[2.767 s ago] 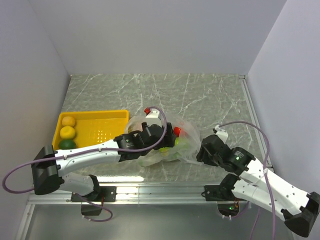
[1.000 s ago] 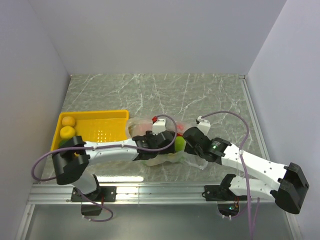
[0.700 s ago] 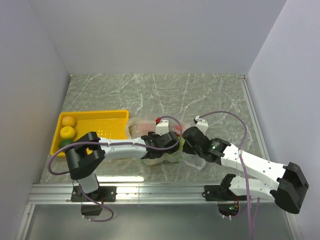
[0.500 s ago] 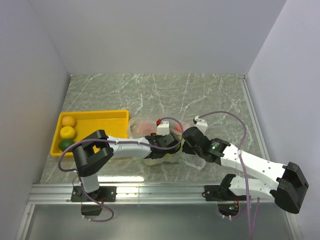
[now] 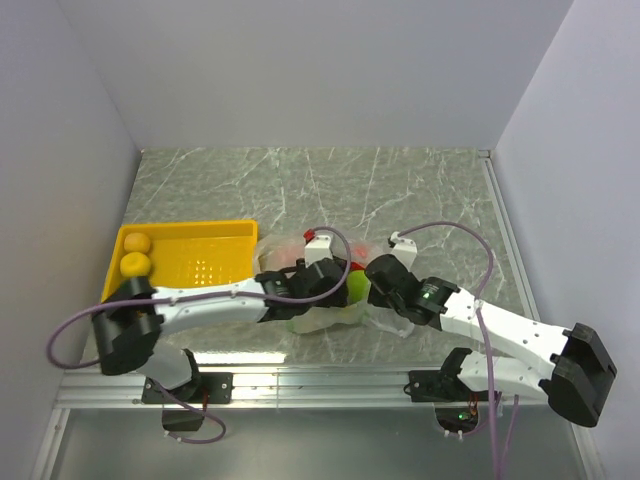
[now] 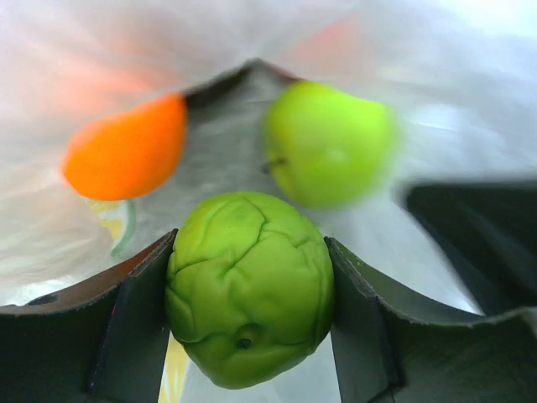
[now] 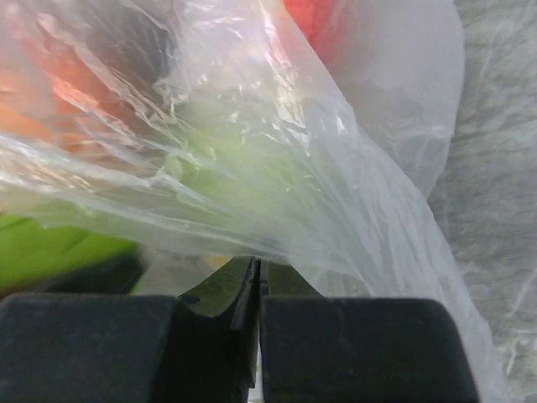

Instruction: Untie the knot of the plastic bag and take out the fruit

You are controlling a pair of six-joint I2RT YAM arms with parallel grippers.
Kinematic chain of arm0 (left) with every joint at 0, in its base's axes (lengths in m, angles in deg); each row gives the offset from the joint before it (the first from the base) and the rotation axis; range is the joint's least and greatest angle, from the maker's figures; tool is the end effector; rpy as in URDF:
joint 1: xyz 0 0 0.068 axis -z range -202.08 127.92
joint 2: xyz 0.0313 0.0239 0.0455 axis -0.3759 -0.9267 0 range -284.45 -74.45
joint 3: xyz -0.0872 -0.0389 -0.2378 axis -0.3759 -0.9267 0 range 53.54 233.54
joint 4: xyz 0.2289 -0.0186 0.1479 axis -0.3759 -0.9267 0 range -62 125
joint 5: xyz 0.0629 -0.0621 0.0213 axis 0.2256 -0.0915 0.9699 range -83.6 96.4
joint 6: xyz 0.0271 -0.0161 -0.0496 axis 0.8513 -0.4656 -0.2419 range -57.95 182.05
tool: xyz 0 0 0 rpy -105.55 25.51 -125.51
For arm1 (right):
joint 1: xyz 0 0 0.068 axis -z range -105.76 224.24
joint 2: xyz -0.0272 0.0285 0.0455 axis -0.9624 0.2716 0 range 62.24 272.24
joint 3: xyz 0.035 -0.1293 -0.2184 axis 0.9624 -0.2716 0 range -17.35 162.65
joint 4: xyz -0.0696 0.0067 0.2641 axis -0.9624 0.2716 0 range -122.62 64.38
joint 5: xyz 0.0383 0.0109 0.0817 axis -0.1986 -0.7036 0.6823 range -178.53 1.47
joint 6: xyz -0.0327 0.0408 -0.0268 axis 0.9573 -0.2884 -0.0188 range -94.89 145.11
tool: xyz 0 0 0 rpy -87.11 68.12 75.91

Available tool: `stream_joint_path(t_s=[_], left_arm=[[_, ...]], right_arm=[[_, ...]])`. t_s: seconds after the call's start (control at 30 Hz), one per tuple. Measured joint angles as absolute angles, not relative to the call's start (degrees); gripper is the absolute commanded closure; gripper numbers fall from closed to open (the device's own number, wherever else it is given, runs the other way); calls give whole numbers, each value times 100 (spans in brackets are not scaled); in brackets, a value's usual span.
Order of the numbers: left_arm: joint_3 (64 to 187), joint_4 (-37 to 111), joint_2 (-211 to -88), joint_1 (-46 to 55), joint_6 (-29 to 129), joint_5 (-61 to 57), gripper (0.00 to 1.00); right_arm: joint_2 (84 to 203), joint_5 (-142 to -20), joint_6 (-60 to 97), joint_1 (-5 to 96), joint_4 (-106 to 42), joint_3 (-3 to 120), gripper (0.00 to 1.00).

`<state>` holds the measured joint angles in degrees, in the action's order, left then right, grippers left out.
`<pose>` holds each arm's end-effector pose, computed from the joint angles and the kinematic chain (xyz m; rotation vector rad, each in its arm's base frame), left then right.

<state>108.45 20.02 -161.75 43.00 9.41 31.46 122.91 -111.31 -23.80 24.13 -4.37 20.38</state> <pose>0.1572 -0.2954 0.1900 0.0520 2.3566 -0.5143 0.1605 0.1663 0.1953 0.1447 2.3930 0.3278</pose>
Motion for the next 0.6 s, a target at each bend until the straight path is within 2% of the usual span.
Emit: stream_joint_path(t_s=[0.2, 0.37, 0.5, 0.6], left_arm=[[10496, 2308, -14862, 4315, 1828, 2230, 91], [10535, 2332, -14300, 4086, 2352, 1310, 90], [10837, 2069, -14025, 3203, 2335, 1028, 89], [11241, 1750, -13832, 2326, 2245, 1235, 88]], right_arm=[[12487, -11308, -2303, 2439, -437, 2041, 100], [12540, -11335, -2303, 2442, -437, 2041, 100], [12538, -11337, -2327, 2442, -435, 2038, 100], [12527, -11337, -2345, 2442, -448, 2010, 100]])
